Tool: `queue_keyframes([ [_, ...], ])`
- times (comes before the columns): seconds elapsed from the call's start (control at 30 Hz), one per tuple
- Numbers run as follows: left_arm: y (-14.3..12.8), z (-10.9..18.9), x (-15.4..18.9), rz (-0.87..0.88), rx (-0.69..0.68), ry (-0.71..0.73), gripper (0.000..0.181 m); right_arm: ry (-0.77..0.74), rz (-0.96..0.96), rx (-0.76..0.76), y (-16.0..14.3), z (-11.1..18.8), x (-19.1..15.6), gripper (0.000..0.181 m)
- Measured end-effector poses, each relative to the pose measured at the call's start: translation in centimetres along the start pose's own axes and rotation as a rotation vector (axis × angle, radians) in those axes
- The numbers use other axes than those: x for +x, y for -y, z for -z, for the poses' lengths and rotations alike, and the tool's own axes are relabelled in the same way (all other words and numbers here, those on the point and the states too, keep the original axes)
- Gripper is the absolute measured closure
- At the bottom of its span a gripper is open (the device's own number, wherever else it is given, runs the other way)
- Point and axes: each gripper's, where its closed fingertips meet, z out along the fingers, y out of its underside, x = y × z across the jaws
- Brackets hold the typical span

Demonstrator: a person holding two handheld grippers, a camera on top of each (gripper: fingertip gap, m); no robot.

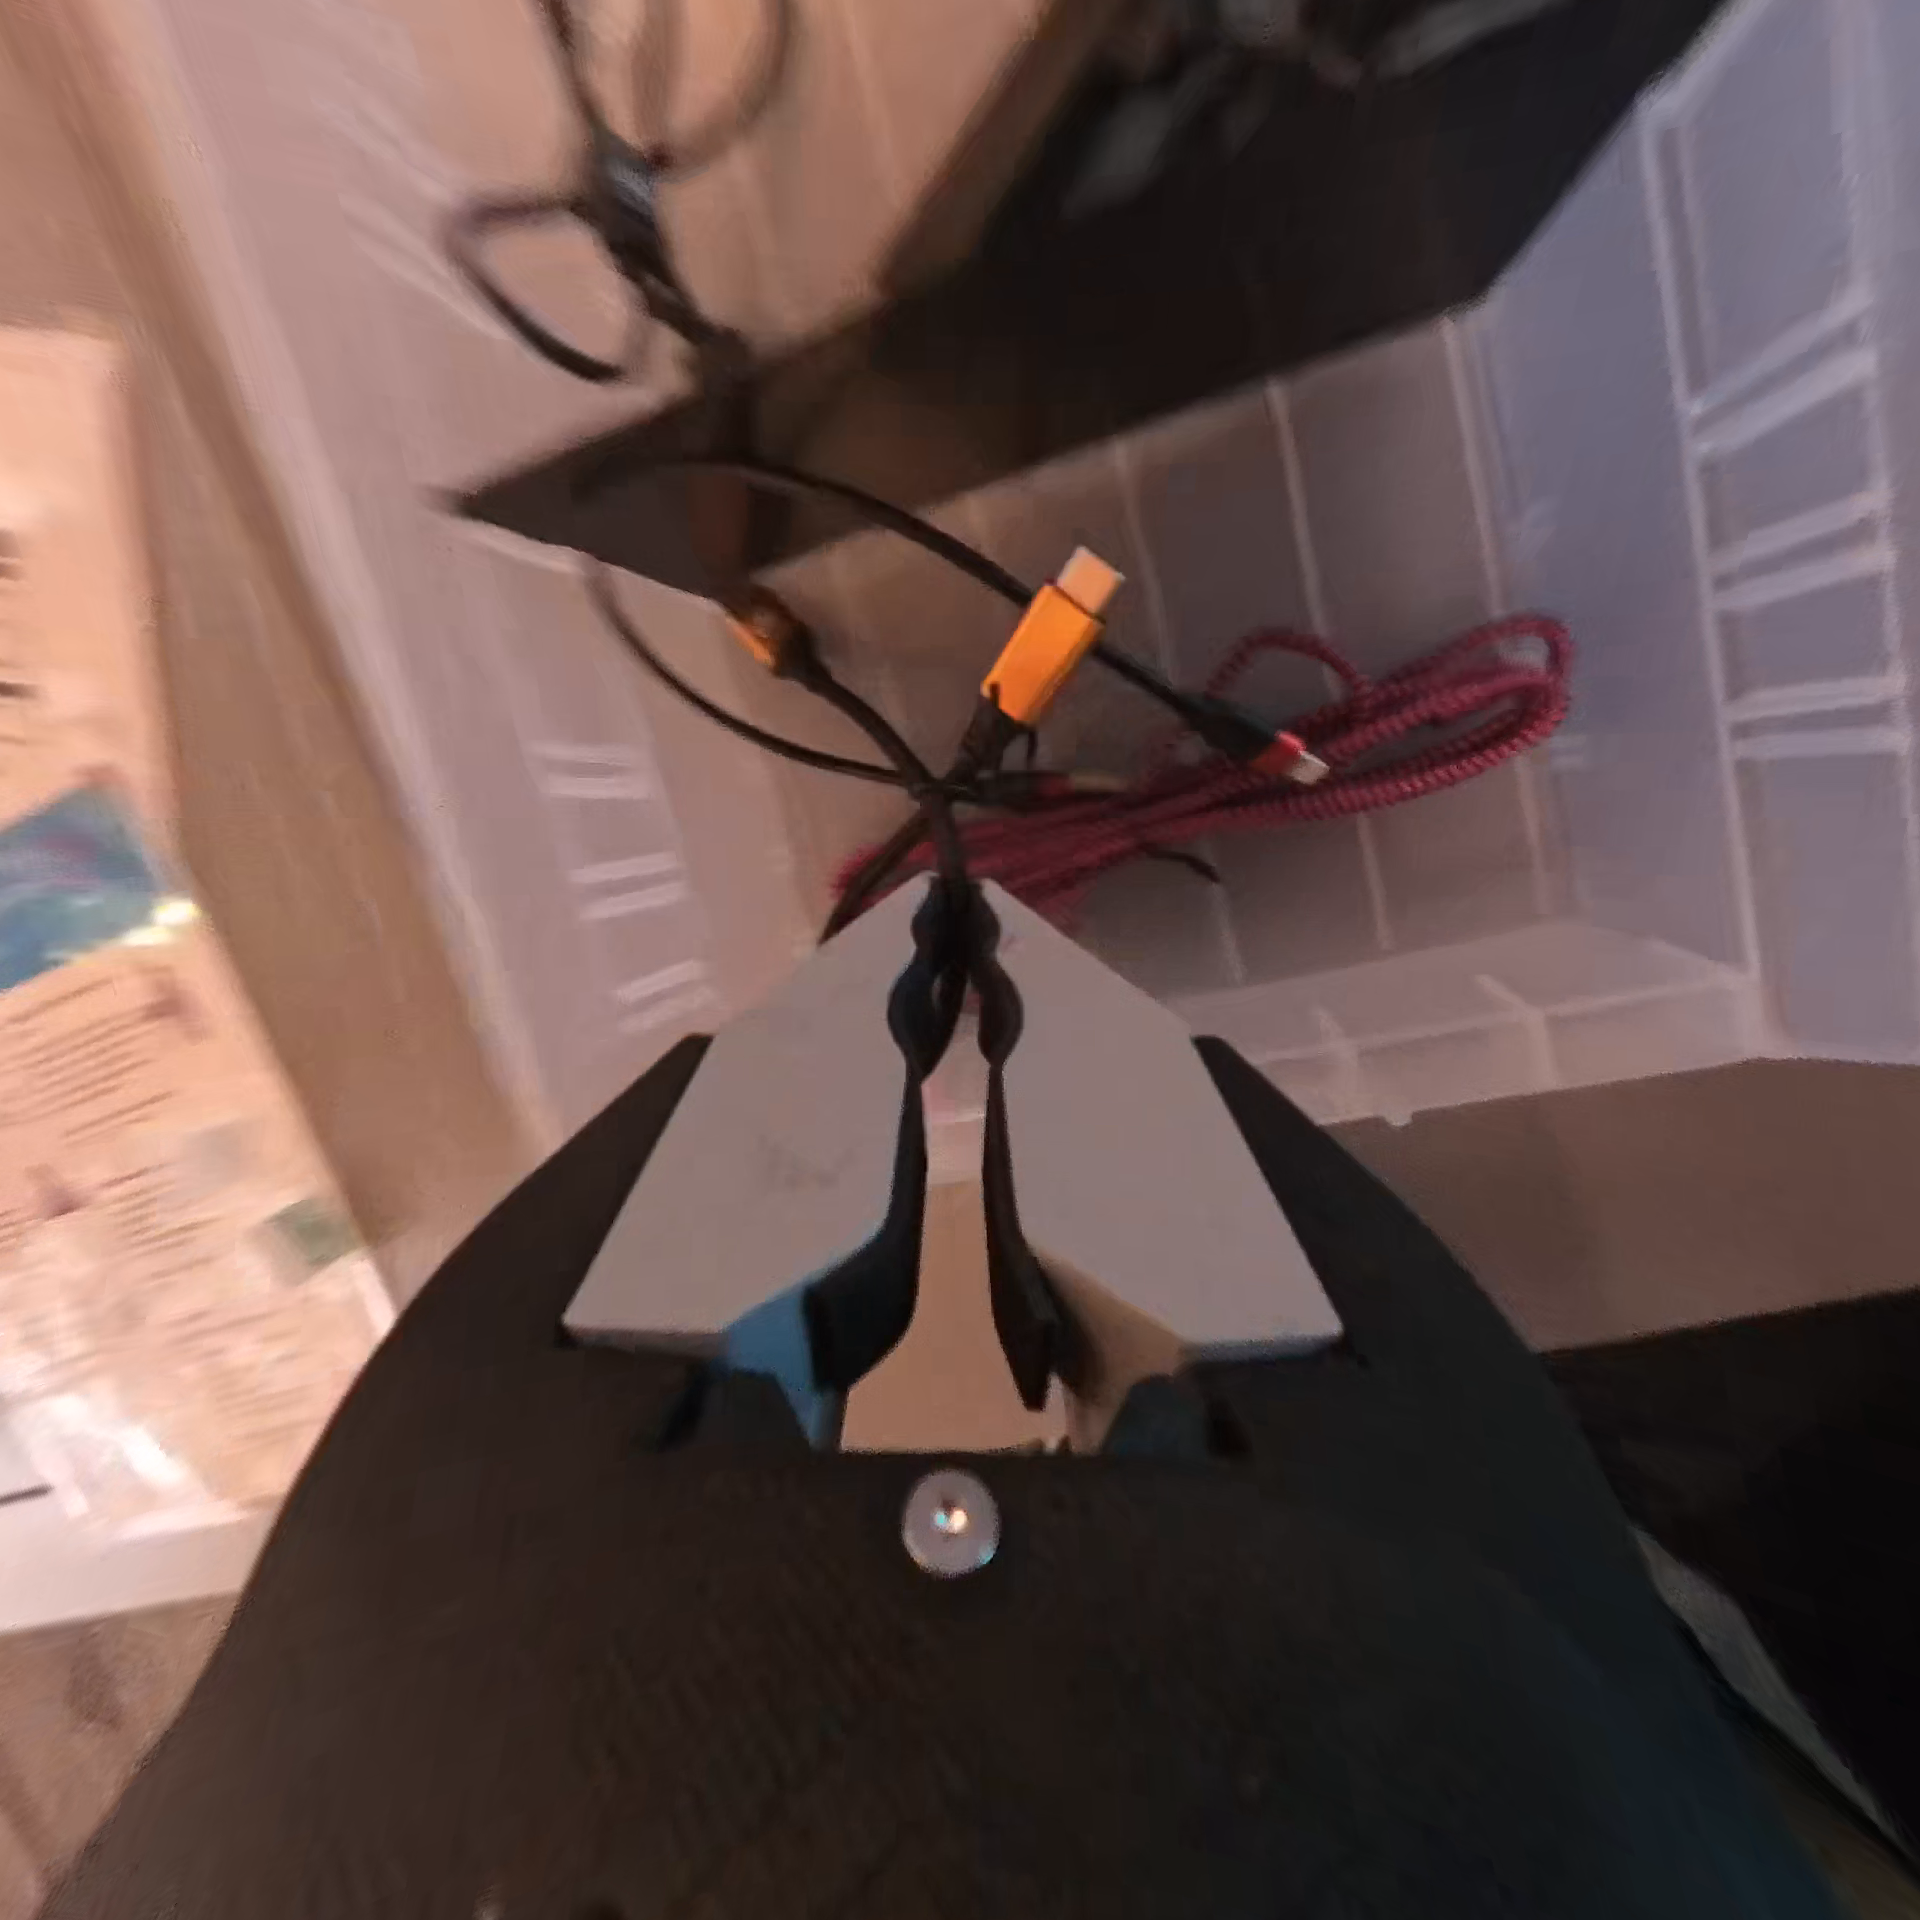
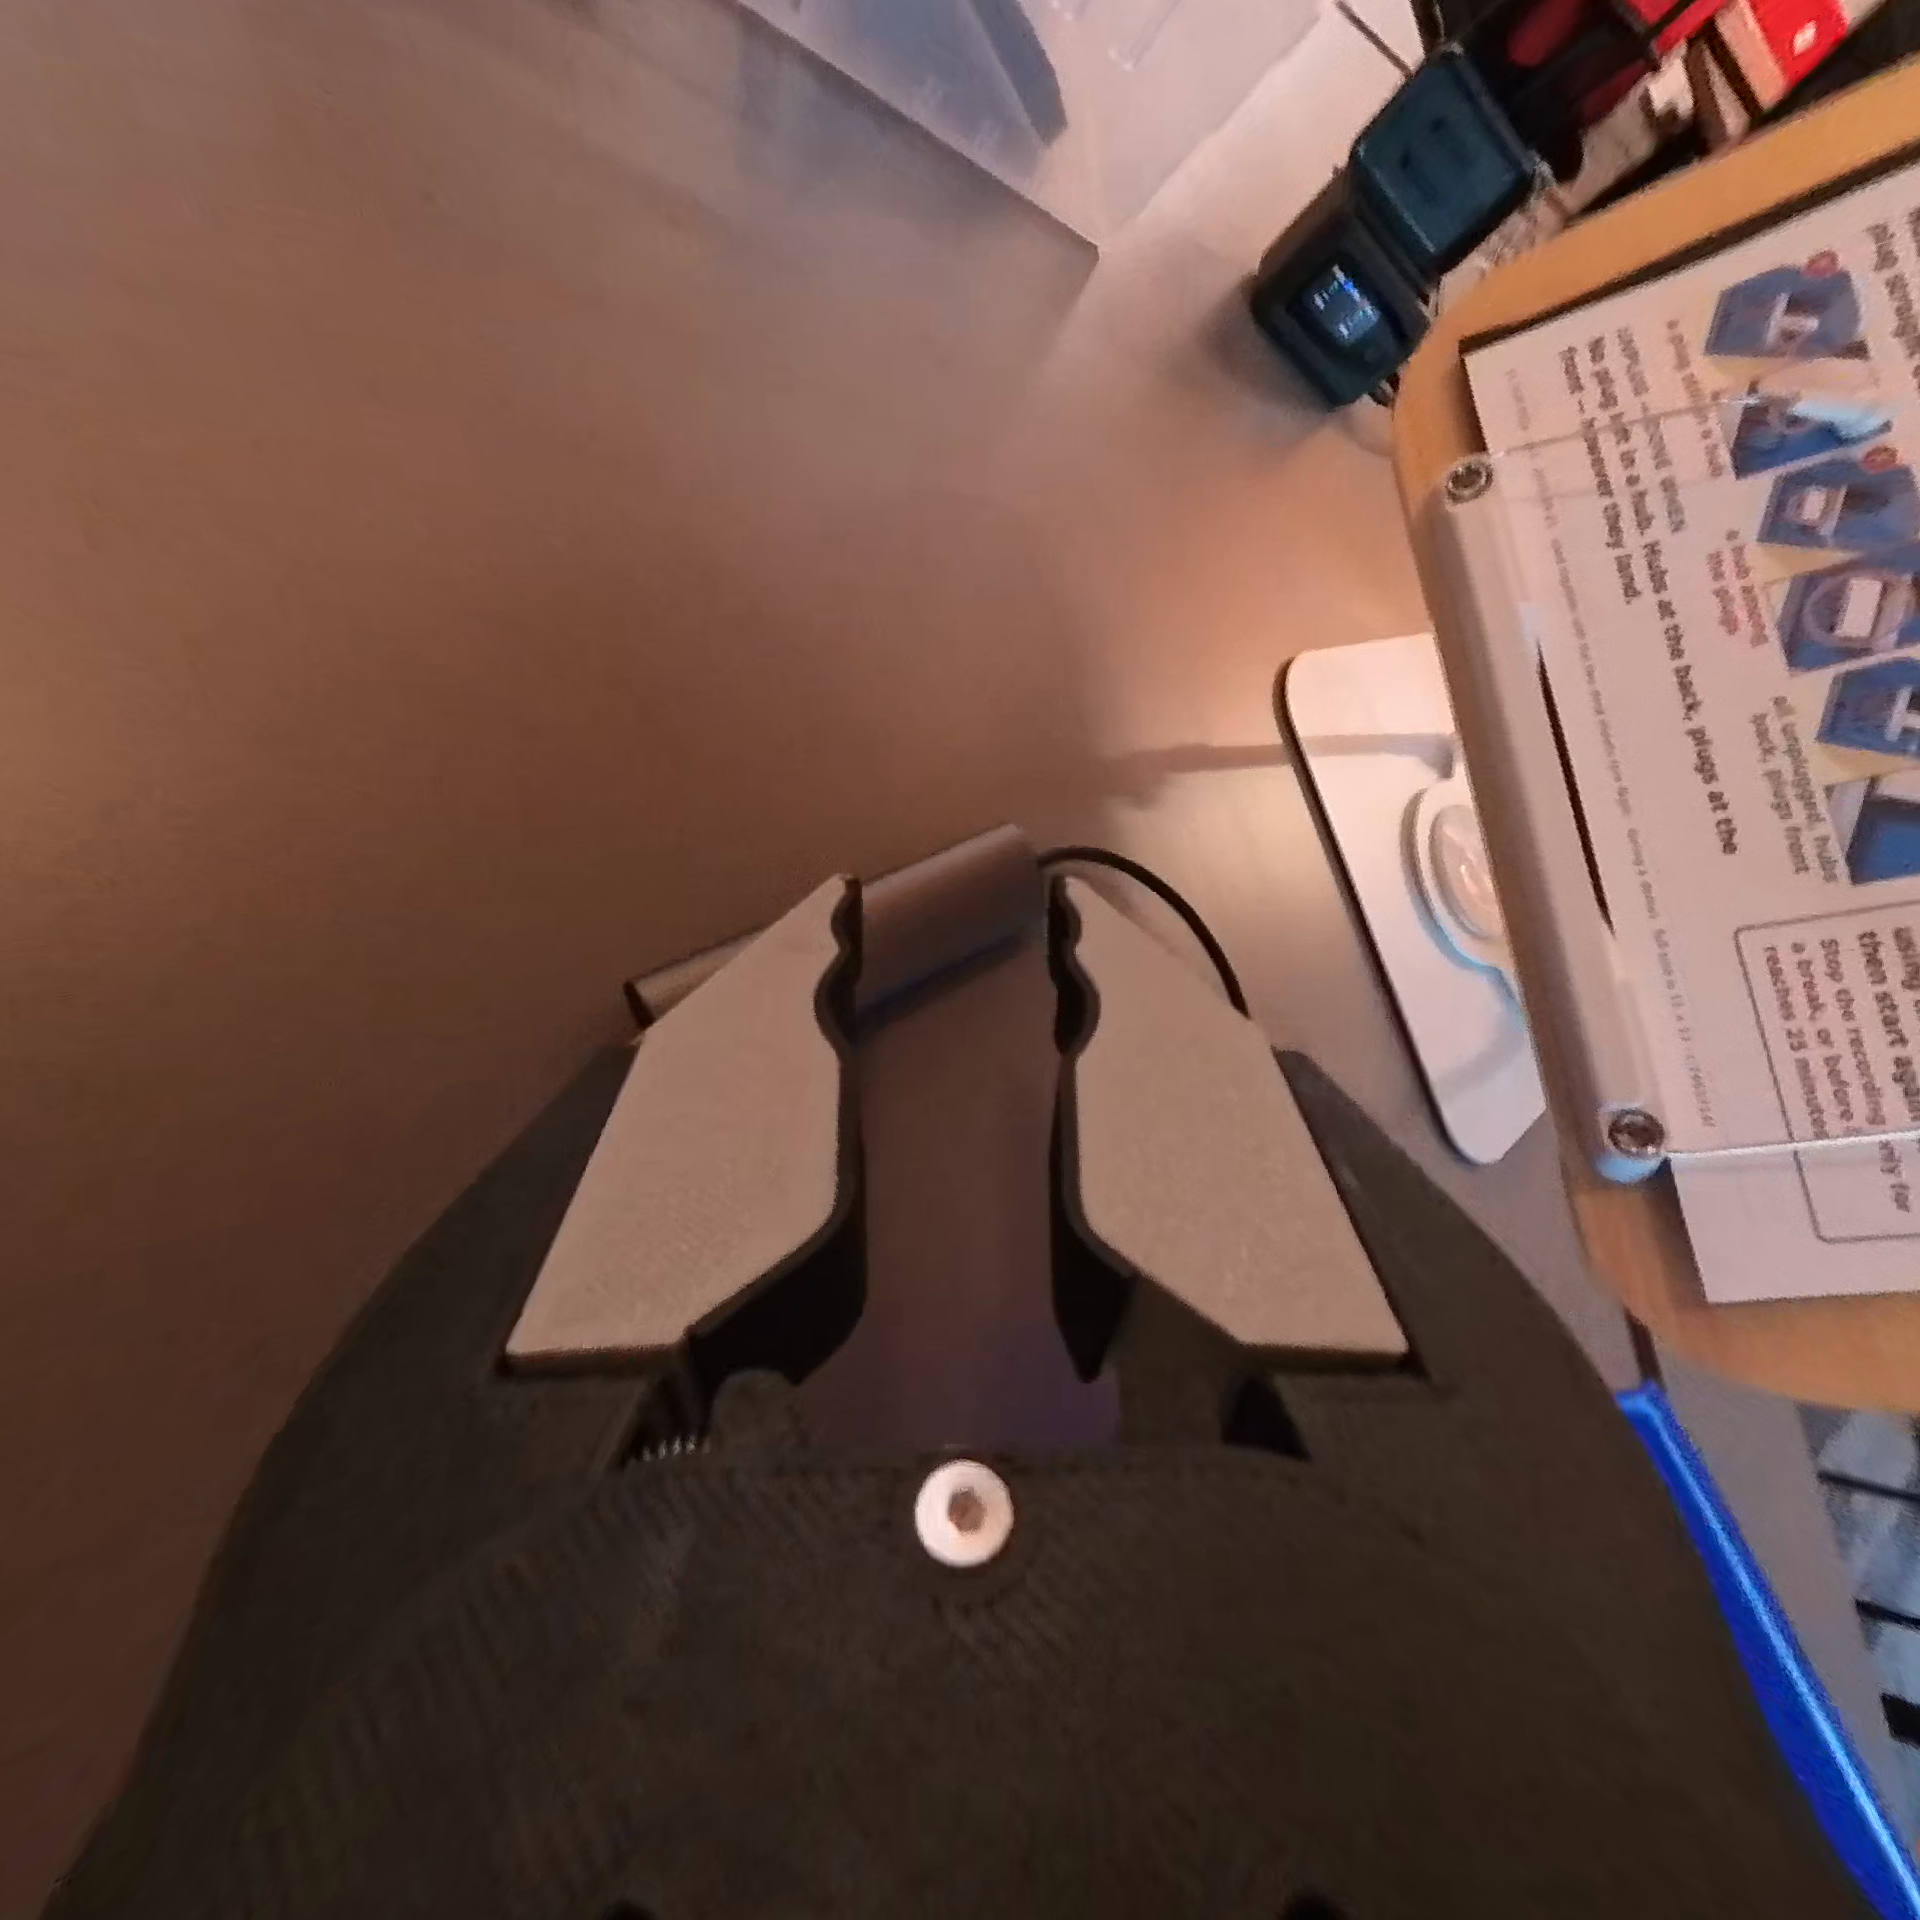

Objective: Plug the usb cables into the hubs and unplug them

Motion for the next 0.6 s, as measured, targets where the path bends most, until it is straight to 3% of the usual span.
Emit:
queue_keyframes([
  [0.13,4.4,7.0,-2.7,0.032,0.28,0.143,0.181,-0.054,-0.062,-0.03,-0.7,0.1,1.5,0.15],
  [0.23,7.3,13.0,-1.9,0.022,0.492,0.177,0.181,-0.073,-0.109,-0.015,-0.5,0.2,2.2,0.151],
  [0.33,9.7,16.9,2.5,-0.042,0.631,0.061,0.181,-0.049,-0.148,0.026,0.2,0.3,2.0,0.15],
  [0.43,11.7,19.3,9.2,-0.184,0.765,-0.118,0.181,-0.04,-0.134,0.098,1.6,0.6,1.7,0.15],
  [0.6,13.6,19.1,21.3,-0.356,0.898,-0.412,0.181,0.109,-0.113,0.28,5.5,2.1,-1.3,0.145],
])
